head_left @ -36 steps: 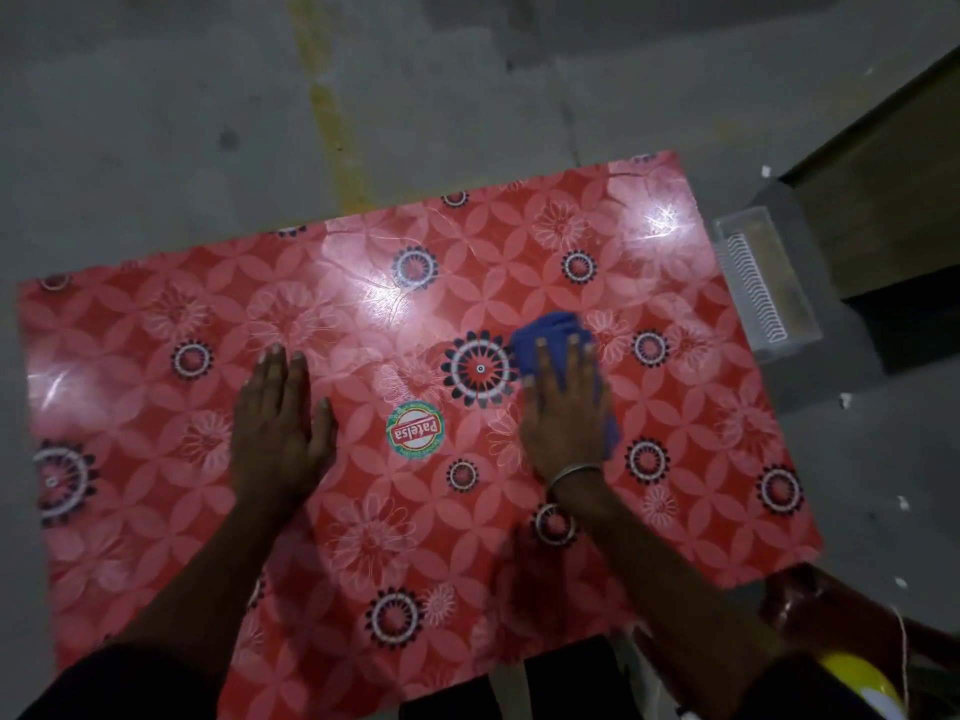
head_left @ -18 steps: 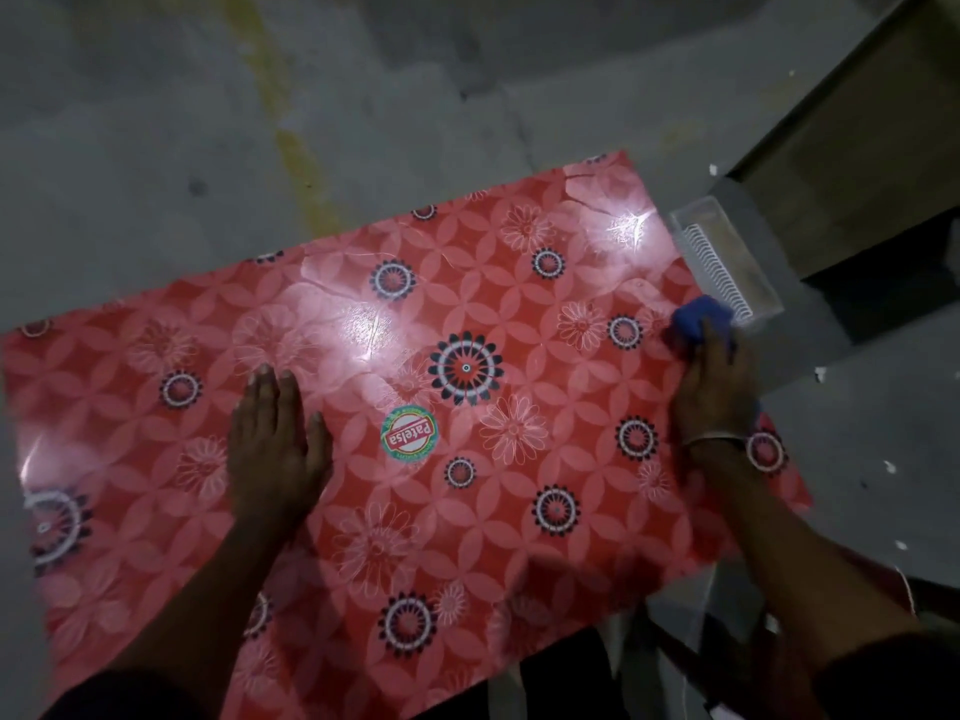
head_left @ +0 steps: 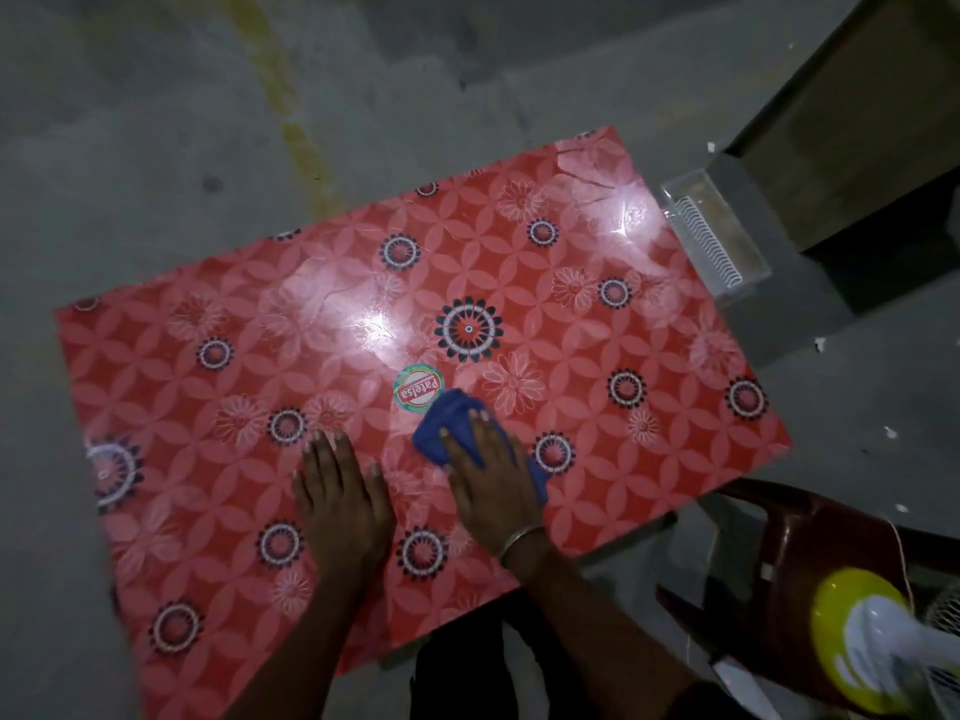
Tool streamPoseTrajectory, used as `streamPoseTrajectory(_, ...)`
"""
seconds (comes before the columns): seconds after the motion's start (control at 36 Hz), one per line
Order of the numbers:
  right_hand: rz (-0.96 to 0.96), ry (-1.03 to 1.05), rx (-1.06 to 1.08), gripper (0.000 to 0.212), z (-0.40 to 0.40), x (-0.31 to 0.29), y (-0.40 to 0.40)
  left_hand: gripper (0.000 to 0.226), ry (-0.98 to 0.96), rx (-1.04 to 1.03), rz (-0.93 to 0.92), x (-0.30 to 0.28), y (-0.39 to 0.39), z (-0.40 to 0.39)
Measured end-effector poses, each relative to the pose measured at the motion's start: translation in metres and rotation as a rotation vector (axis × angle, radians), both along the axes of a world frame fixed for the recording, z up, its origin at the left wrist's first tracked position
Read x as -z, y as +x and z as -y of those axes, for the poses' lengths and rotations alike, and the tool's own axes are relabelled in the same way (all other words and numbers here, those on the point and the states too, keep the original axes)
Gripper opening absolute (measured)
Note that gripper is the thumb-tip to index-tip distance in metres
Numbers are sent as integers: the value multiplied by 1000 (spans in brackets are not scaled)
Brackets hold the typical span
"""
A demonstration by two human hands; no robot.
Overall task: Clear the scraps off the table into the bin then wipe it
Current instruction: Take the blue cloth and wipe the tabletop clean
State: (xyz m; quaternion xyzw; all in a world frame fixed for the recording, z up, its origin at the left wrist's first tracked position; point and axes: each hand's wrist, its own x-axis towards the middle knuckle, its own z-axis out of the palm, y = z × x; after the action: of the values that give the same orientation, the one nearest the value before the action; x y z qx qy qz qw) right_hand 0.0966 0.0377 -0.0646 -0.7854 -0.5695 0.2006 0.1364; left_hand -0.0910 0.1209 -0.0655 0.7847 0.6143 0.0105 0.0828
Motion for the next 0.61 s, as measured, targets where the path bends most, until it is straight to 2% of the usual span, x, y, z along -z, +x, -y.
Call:
streamPoseTrajectory(0.19,241,-32,276,55,23,3,158,67,16,1,41,-1,0,4)
streamPoseTrajectory(0.31,279,-14,447,49,38,8,257,66,47,-24,56,1,2,5)
streamPoseTrajectory(0.39,291,-25,499,50,52,14,315,66,78,-12,62,3,3,7)
streamPoseTrajectory(0.53,178,-17,677,58,55,3,365,65,127,-3,46,7,4,8)
streamPoseTrajectory(0.61,260,9,750,51,62,-11,349,65,128,2,37,7,4,8)
